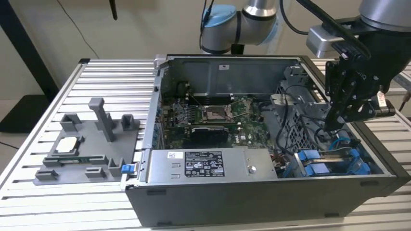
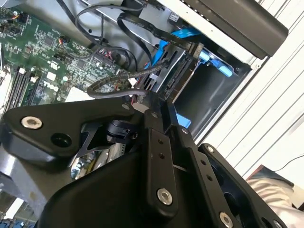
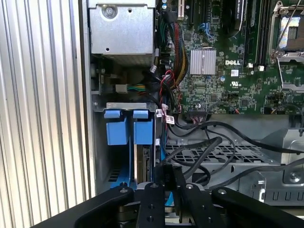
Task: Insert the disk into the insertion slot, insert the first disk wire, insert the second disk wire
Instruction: 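Insert the first disk wire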
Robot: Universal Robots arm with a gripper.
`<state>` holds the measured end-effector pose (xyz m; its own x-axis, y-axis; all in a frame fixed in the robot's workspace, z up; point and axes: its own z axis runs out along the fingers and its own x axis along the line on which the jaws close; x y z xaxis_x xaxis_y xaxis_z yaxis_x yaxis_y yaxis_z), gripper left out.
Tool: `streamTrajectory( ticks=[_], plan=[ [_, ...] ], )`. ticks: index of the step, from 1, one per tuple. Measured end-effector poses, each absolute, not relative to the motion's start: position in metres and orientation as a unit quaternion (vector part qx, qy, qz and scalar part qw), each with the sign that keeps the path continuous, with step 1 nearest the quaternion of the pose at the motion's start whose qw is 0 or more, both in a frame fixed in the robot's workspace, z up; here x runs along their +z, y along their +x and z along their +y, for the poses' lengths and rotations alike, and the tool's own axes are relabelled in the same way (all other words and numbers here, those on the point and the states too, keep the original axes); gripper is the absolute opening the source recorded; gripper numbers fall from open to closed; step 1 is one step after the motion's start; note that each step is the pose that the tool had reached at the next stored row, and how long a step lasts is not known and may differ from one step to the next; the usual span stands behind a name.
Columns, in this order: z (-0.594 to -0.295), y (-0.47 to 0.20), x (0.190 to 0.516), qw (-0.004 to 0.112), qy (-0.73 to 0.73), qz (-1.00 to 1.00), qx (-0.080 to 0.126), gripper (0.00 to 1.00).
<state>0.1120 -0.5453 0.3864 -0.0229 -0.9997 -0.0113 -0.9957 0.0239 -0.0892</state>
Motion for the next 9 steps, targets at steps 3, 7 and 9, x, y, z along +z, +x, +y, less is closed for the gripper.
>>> streamTrajectory(
  ticks=[3, 7, 9],
  plan=[
    [-0.5452, 0.112, 0.3863, 0.035, -0.698, 0.715, -0.028, 0.0],
    [-0.5453, 0.1158, 0.3862, 0.021, -0.699, 0.715, -0.026, 0.0],
    [-0.5454, 0.12, 0.386, 0.014, -0.699, 0.715, -0.023, 0.0]
  ],
)
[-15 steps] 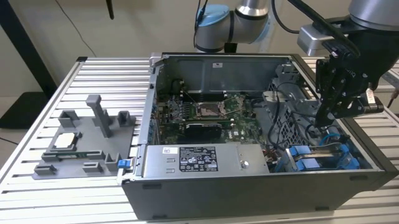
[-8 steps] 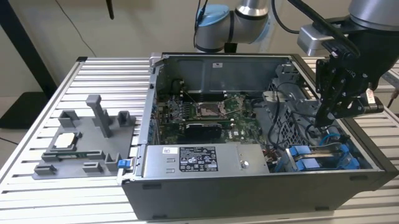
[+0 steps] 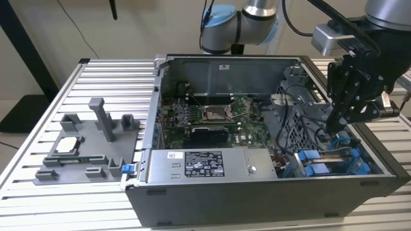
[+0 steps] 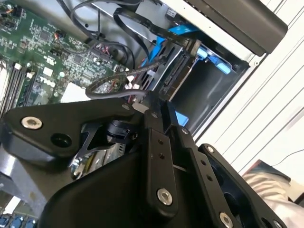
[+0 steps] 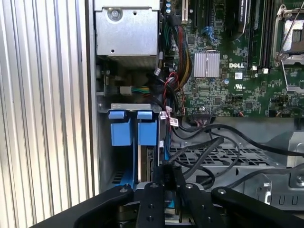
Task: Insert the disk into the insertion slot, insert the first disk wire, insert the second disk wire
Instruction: 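Insert the first disk wire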
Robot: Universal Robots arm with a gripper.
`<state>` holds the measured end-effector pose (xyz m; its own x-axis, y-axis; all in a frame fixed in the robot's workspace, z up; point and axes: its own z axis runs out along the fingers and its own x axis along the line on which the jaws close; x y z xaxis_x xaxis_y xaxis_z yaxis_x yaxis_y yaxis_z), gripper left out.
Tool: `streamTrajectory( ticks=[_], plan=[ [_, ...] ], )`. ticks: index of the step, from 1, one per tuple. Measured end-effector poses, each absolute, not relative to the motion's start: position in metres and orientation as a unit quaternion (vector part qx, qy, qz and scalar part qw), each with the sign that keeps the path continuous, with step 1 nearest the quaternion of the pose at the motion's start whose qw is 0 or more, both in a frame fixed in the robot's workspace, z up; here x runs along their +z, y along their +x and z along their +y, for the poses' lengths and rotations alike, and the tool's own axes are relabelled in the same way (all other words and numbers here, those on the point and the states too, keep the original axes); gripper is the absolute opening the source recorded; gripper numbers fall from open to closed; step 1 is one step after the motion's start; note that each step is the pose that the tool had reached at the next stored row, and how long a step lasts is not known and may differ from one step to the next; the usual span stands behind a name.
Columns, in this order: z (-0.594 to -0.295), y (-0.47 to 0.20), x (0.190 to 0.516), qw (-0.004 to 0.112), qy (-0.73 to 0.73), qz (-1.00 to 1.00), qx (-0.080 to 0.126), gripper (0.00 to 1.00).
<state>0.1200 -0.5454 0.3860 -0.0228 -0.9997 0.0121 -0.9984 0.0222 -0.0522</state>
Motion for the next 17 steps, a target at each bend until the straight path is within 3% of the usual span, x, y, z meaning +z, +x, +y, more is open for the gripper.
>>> streamTrajectory(
  ticks=[8, 17],
  plan=[
    [-0.552, 0.139, 0.381, -0.003, -0.699, 0.715, -0.006, 0.0],
    [-0.555, 0.149, 0.378, -0.009, -0.699, 0.715, -0.001, 0.0]
  ],
)
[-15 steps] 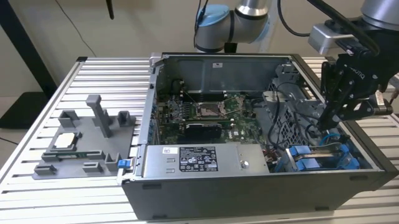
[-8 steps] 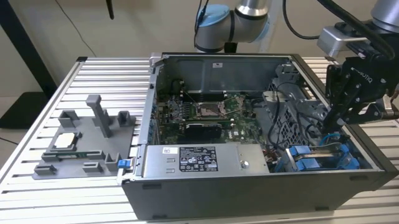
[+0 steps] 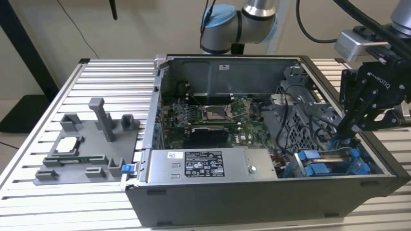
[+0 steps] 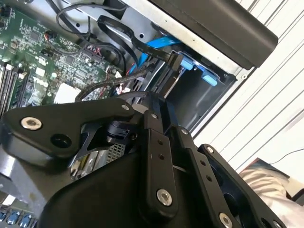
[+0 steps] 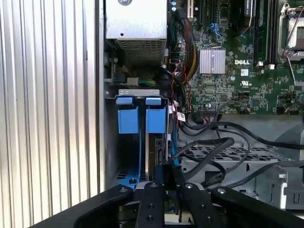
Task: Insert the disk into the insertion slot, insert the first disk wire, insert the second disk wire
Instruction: 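Insert the first disk wire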
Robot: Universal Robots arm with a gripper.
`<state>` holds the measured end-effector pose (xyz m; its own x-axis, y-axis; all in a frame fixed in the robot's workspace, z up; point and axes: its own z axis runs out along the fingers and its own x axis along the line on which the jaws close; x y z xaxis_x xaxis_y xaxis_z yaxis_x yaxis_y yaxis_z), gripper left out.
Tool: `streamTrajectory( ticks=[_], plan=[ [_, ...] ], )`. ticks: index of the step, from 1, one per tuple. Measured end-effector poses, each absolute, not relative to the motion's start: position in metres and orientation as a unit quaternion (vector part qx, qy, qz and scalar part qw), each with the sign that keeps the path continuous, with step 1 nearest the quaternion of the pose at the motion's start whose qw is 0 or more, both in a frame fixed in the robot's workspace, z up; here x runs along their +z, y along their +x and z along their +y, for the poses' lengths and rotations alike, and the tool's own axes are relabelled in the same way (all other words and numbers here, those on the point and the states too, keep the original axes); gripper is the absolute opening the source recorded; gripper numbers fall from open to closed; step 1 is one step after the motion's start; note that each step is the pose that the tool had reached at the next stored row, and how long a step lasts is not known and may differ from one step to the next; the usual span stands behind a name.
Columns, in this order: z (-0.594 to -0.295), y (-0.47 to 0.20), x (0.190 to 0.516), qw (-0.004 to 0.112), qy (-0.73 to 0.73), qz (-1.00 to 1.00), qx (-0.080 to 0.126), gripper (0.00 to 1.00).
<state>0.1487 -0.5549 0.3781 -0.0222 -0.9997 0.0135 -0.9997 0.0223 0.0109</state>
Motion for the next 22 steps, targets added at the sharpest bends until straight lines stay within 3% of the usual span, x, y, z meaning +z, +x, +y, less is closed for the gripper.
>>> streamTrajectory(
  ticks=[13, 22],
  plan=[
    [-0.555, 0.15, 0.377, 0.009, 0.699, -0.715, 0.0, 0.0],
    [-0.566, 0.158, 0.37, 0.023, 0.699, -0.714, -0.015, 0.0]
  ],
)
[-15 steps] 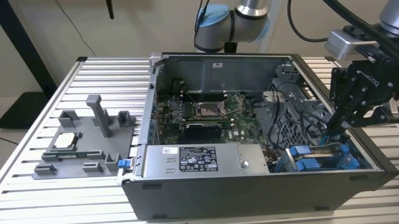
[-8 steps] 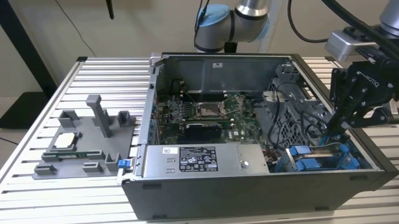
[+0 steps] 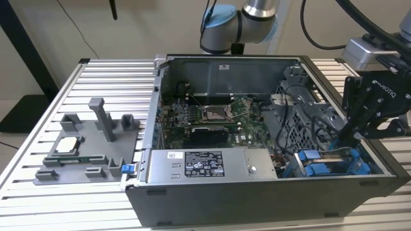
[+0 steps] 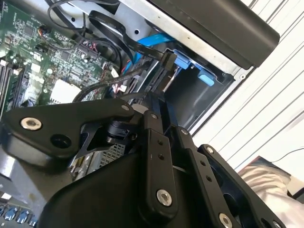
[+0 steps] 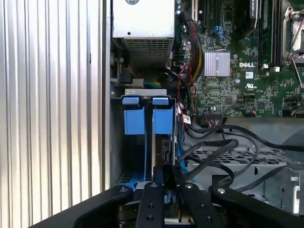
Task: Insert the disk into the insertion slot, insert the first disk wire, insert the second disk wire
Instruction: 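Insert the first disk wire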
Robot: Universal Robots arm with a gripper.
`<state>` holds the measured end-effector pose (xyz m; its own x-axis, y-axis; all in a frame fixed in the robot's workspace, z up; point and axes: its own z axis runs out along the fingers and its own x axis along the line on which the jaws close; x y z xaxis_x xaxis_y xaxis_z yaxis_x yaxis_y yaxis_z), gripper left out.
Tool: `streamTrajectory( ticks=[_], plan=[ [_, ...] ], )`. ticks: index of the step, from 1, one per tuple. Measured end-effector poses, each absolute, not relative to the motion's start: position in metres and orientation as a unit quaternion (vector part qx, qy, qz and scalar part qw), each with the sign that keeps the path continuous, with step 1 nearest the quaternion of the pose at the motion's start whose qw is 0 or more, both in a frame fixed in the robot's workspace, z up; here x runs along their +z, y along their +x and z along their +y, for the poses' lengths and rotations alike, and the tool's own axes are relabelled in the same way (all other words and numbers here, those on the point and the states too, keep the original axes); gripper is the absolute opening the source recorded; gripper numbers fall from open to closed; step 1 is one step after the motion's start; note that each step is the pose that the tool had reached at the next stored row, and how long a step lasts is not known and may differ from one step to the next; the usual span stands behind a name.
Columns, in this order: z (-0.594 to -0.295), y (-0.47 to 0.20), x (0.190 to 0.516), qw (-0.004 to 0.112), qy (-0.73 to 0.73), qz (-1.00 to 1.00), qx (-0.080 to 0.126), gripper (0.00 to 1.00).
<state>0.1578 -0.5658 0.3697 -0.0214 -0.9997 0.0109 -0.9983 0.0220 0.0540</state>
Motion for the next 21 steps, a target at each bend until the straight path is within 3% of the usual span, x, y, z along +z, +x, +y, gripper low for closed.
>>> streamTrajectory(
  ticks=[7, 21],
  plan=[
    [-0.574, 0.162, 0.365, 0.018, 0.699, -0.714, -0.032, 0.0],
    [-0.571, 0.168, 0.35, 0.015, 0.707, -0.706, -0.035, 0.0]
  ],
)
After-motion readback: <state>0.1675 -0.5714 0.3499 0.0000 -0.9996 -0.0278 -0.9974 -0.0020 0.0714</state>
